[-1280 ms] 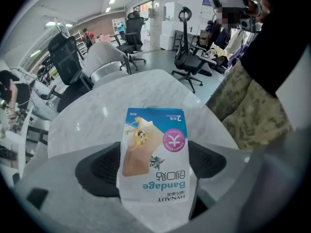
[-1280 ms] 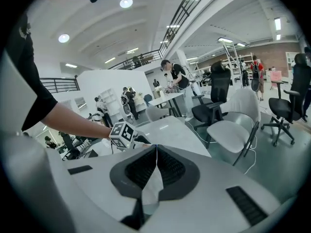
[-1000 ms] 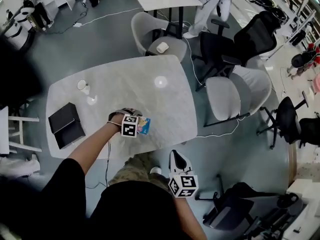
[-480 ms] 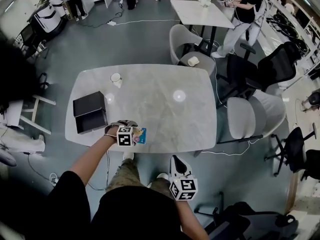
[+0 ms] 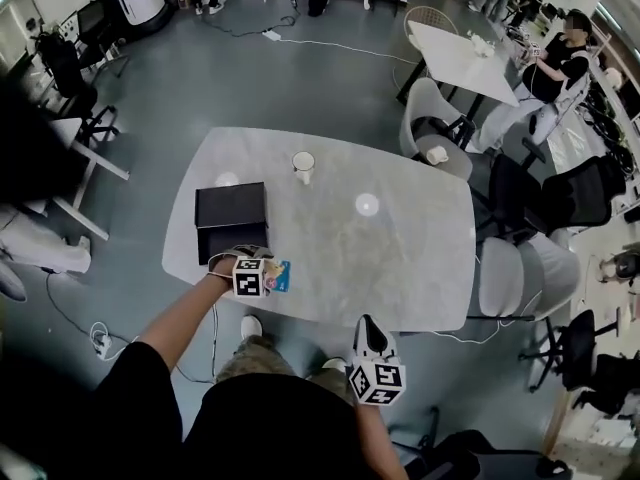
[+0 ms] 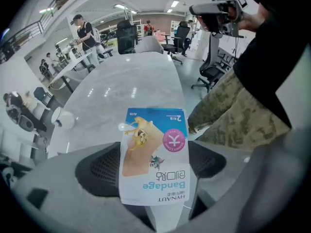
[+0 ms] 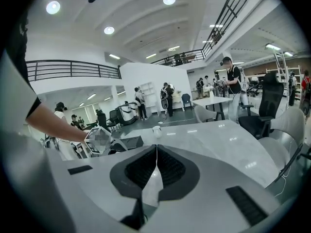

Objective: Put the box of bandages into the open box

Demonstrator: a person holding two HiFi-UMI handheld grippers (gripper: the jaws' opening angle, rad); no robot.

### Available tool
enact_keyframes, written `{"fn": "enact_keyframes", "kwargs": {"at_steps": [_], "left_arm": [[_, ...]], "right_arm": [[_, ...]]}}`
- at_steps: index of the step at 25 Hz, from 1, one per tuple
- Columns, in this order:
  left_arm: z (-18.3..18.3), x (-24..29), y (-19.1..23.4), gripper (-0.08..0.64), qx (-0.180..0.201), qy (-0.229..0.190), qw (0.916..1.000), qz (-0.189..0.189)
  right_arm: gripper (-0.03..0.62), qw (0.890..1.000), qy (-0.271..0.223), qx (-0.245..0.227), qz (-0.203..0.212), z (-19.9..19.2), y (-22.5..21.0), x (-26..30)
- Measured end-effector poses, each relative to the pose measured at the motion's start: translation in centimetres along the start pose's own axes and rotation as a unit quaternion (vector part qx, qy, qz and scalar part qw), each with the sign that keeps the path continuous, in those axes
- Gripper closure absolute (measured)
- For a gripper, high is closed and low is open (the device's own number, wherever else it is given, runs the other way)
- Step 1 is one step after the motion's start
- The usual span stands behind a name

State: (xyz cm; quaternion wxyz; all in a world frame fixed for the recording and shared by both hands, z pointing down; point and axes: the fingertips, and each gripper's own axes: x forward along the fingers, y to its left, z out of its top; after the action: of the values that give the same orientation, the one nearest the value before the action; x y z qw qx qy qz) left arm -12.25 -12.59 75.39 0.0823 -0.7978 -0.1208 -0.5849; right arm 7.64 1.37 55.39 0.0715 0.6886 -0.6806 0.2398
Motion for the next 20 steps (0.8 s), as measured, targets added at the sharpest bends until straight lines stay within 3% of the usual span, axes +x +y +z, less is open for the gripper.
{"fn": "enact_keyframes", "kwargs": {"at_steps": [4, 9, 15, 20], "left_arm": [[-7.1, -2.1, 1.7, 0.13, -0.026, -0.007, 0.9996, 0.004], [-13.1, -3.8, 4.4, 0.13, -0.062, -0.024, 0.9976, 0.016], [-15.8, -4.1, 6.2, 0.13, -0.088, -0.026, 0.9954, 0.026], [-15.9, -3.0, 6.9, 0.13, -0.112, -0.029, 0.9929, 0.029]], "right_arm": [[0.58, 1.0, 0.006, -0.007, 0.0, 0.1, 6.0, 3.4], [0.58, 1.0, 0.018, -0.015, 0.004, -0.1, 12.4, 7.8], [0.58, 0.999, 0.036, -0.025, 0.021, -0.3, 18.9, 11.2], [0.58, 0.998, 0.051, -0.042, 0.024, 0.0, 20.7, 12.8]]}}
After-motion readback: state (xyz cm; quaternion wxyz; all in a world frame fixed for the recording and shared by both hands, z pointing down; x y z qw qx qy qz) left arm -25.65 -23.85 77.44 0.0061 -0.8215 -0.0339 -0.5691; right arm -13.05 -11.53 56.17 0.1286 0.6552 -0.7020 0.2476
